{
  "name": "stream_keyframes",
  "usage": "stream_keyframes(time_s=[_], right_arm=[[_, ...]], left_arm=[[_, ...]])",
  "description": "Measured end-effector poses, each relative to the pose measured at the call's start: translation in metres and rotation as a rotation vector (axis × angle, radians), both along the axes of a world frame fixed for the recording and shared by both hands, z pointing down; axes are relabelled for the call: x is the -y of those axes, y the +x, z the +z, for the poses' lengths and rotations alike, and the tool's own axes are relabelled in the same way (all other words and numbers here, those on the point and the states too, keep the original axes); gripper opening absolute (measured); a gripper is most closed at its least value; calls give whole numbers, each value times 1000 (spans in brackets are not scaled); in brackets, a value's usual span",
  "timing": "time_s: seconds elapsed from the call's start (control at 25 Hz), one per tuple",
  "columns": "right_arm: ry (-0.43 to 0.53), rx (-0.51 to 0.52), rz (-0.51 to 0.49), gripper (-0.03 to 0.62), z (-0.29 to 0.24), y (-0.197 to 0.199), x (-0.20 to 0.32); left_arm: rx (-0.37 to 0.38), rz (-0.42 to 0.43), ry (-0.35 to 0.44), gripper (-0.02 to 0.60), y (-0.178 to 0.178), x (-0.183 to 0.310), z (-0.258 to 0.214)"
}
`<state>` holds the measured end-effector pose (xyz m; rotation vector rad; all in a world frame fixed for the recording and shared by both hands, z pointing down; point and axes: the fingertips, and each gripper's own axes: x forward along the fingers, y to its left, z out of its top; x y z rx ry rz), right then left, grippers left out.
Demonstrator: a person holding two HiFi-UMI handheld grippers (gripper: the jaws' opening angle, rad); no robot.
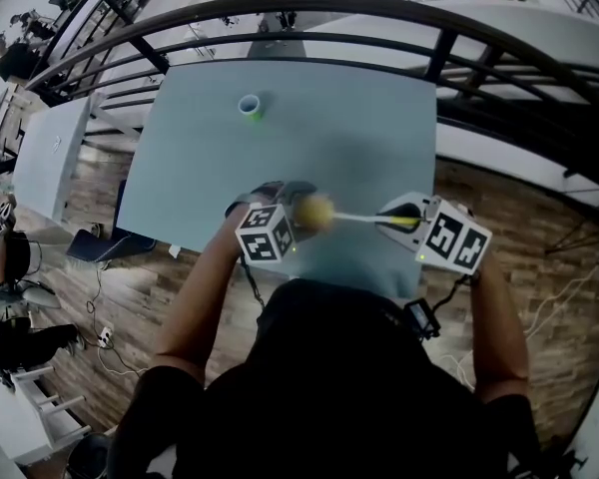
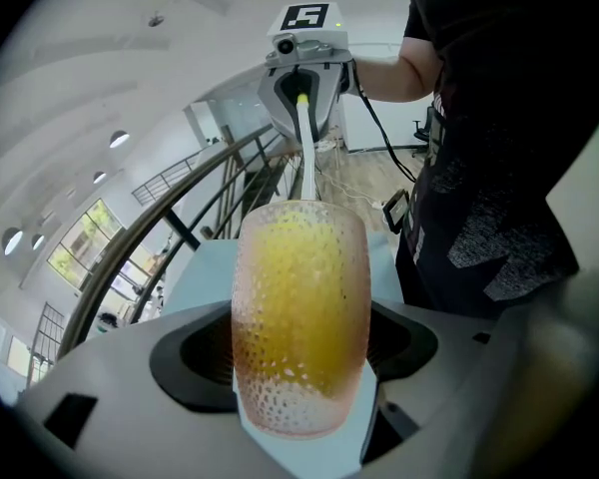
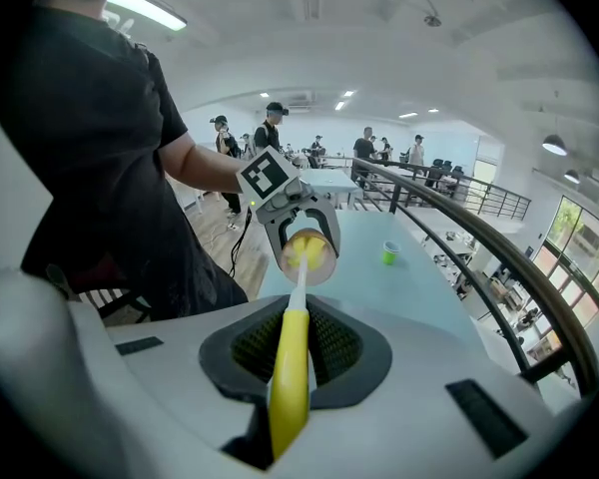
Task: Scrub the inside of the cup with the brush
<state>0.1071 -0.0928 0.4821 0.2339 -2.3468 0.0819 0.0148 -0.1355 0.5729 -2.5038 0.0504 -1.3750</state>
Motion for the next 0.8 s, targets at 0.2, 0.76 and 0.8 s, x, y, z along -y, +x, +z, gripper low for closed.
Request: stream_keyframes(time_s=[0.2, 0.76, 0.8], right_arm=[[0, -10, 16, 40, -11, 0, 0], [-9, -99, 88, 40, -20, -36, 5], [-10, -102, 94, 40, -21, -42, 7]], left_arm=[[5, -6, 0, 362, -22, 9, 4], [1, 24, 29, 362, -94, 39, -6], [0, 32, 32, 362, -97, 40, -7]])
